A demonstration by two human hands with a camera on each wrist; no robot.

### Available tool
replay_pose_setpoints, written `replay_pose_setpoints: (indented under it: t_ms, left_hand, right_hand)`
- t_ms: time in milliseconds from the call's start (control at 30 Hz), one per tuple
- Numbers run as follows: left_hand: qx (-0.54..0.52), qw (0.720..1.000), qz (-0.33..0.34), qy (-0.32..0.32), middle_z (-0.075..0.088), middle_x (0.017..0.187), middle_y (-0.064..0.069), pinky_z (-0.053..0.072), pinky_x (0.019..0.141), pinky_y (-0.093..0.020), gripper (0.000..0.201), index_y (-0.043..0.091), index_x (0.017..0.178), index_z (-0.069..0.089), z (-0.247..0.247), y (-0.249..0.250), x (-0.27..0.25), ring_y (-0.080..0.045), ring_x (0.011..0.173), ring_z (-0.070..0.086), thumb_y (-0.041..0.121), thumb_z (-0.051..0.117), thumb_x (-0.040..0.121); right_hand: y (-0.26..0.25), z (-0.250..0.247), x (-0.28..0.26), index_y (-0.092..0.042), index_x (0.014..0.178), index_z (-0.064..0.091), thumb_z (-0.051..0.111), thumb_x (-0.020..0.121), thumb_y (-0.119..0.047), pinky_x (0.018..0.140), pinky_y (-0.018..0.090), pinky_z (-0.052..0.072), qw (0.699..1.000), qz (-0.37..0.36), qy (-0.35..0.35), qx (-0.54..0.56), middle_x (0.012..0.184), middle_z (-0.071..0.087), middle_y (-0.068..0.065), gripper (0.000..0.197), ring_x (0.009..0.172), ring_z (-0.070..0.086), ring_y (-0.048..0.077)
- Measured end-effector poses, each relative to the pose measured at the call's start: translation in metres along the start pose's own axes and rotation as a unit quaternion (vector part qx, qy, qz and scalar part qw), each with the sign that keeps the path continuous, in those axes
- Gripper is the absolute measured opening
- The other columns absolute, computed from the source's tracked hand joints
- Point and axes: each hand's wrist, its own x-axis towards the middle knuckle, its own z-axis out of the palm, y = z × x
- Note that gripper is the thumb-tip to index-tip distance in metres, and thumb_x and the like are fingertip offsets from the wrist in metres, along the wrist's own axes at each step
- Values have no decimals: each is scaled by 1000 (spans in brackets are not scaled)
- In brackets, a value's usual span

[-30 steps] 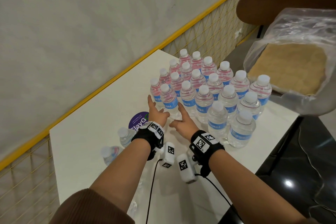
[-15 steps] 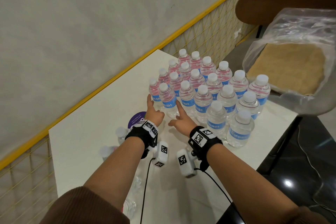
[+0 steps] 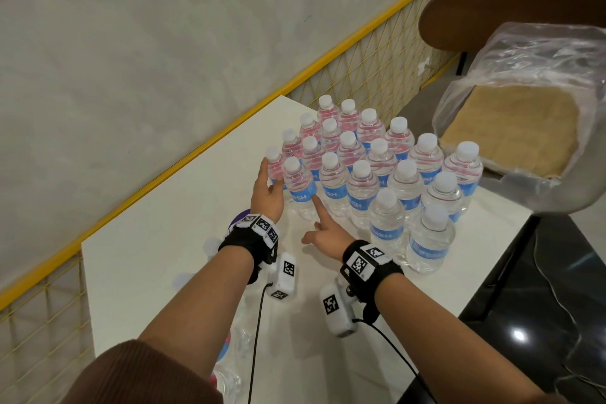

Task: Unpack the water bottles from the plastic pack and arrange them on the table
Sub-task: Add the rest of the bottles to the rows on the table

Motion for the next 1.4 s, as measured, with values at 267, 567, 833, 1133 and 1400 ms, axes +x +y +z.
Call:
replay_pose_setpoints:
  t_ms: [267, 567, 833, 1133, 1400]
  left_hand:
    - [-31, 999, -9, 43, 40, 147, -1, 41, 106, -43, 52, 32, 142, 29, 4, 3, 8, -20, 127, 47, 36, 50, 95]
    - [12, 997, 55, 55, 49, 138, 3, 43, 106, -46, 37, 34, 131, 45, 2, 5, 17, -19, 125, 50, 30, 52, 94]
    - [-6, 999, 35, 20, 52, 117, 15, 51, 97, -43, 28, 32, 125, 45, -7, 7, 15, -19, 111, 59, 27, 49, 97]
    - [182, 981, -12, -67, 43, 144, -10, 35, 111, -39, 55, 21, 141, 34, -36, 34, 3, -25, 133, 41, 20, 58, 91]
    - [403, 903, -60, -138, 45, 142, -9, 39, 96, -29, 47, 17, 134, 47, -91, 57, -38, -23, 125, 50, 31, 58, 91]
  right_hand:
    - [-2, -5, 0, -32, 151, -2, 58, 84, -5, 114, 34, 26, 1000, -7, 2, -13, 160, 3, -7, 95, 146, 15, 20]
    - [3, 1, -5, -33, 151, -2, 57, 85, -6, 119, 38, 20, 998, -18, -25, -56, 160, 3, -5, 93, 147, 13, 17]
    - [1, 1, -4, -31, 151, -2, 58, 85, -6, 118, 35, 20, 998, -9, -24, -58, 160, 4, -5, 94, 147, 13, 17]
    - [-1, 9, -27, -31, 144, 27, 58, 89, -14, 85, 37, 50, 993, 101, -50, 24, 121, 55, 4, 65, 103, 57, 21]
    - [28, 56, -66, -17, 125, 45, 59, 91, -30, 77, 54, 54, 917, 225, -101, 313, 93, 63, 18, 40, 80, 66, 32]
